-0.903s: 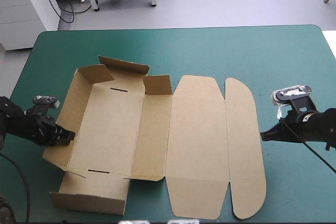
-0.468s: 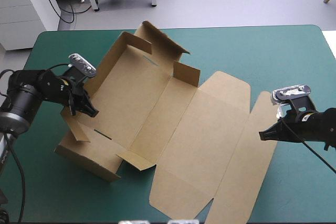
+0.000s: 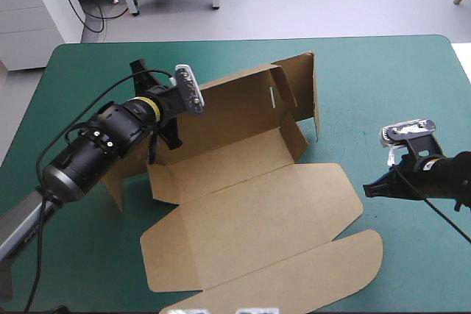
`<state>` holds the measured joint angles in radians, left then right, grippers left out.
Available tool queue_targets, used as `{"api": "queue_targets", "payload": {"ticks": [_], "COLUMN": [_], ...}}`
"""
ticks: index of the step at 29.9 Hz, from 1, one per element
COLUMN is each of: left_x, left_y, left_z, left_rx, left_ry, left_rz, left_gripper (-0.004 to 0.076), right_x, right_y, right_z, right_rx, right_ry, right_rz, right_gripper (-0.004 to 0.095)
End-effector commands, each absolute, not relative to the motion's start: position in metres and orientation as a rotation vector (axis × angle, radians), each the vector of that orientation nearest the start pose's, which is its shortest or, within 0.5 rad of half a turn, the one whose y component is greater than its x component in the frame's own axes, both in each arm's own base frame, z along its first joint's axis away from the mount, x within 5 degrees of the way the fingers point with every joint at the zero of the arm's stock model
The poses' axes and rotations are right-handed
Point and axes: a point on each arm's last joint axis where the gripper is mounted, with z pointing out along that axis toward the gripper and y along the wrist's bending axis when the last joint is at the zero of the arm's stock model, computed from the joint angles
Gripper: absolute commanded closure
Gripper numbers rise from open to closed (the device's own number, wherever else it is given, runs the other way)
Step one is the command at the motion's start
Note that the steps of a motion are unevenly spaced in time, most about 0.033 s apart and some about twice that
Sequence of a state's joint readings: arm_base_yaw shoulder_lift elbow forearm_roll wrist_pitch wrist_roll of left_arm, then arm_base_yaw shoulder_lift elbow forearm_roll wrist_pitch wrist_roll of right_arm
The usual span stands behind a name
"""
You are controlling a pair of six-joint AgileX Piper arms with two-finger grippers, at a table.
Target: Fold the box
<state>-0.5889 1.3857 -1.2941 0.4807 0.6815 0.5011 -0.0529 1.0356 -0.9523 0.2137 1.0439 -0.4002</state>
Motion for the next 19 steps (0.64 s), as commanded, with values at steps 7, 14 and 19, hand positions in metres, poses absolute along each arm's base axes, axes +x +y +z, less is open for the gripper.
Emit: {"api": "queue_targets", "payload": {"ticks": [7,14,19], "left_x": [0.247,0.239,0.246], "left_y": [-0.203,-0.236,-0.253], "left_z": [0.407,0.393,0.374], "left_rx": [1.430,1.529,1.508], "left_ry": [1.312,1.193,1.242], "left_rz": [0.577,0.607,0.629], "left_gripper": [0.0731,0.0731,0.0731], "right_x": [0.187,0.187,0.187], "right_y": [0.007,0.007,0.007], "right_z": [0.344,0.344,0.344], "right_rx": [-0.355,-0.355,-0.354], "right_ry": [2.481,2.481,2.479], "right_rz": [0.108,0.108,0.107], "right_gripper": [0.0929,0.0929,0.0929]}}
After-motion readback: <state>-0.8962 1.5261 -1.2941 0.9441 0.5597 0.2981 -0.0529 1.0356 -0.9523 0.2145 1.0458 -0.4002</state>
